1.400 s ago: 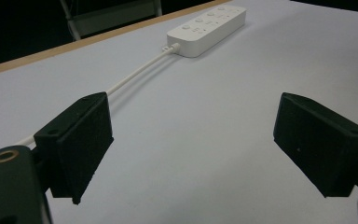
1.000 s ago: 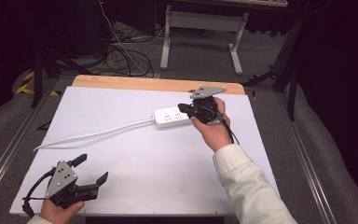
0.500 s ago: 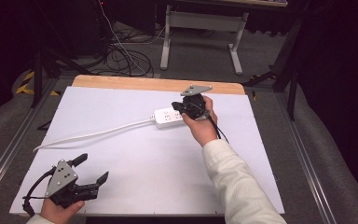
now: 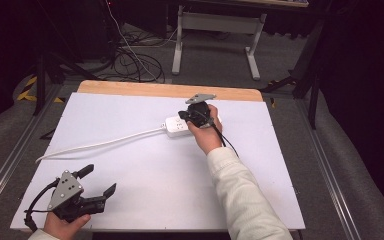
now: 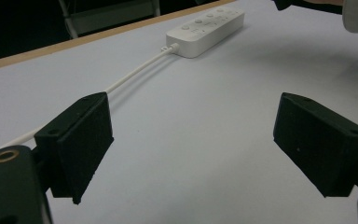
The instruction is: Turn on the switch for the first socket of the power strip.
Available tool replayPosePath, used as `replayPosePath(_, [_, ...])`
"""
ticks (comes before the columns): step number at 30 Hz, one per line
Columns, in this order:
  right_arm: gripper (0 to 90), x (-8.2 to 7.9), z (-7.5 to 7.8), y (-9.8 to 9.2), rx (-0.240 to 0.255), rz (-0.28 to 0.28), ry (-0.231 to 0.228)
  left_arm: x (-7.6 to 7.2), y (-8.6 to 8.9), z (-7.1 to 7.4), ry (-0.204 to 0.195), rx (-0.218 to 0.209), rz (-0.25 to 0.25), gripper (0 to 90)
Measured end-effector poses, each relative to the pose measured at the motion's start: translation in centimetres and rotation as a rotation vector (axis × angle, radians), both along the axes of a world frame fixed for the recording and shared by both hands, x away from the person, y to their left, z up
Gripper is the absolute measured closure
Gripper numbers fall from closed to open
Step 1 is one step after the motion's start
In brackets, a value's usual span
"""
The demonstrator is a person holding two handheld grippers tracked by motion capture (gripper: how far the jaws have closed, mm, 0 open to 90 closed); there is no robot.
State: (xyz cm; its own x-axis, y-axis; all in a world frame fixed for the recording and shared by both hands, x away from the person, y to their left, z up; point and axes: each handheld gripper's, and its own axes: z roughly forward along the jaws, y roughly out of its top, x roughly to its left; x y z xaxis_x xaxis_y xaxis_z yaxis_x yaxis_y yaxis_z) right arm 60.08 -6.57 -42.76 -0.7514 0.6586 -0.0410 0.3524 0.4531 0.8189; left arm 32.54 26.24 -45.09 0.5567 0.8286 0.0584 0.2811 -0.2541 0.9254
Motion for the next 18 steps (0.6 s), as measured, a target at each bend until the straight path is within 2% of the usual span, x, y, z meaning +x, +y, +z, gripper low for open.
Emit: replayPosePath(18, [90.0,1.6,-2.7,0.7,-0.011,-0.036,0.038,0.0,0.0,0.0,0.003,-0.008,-0.002,12.5])
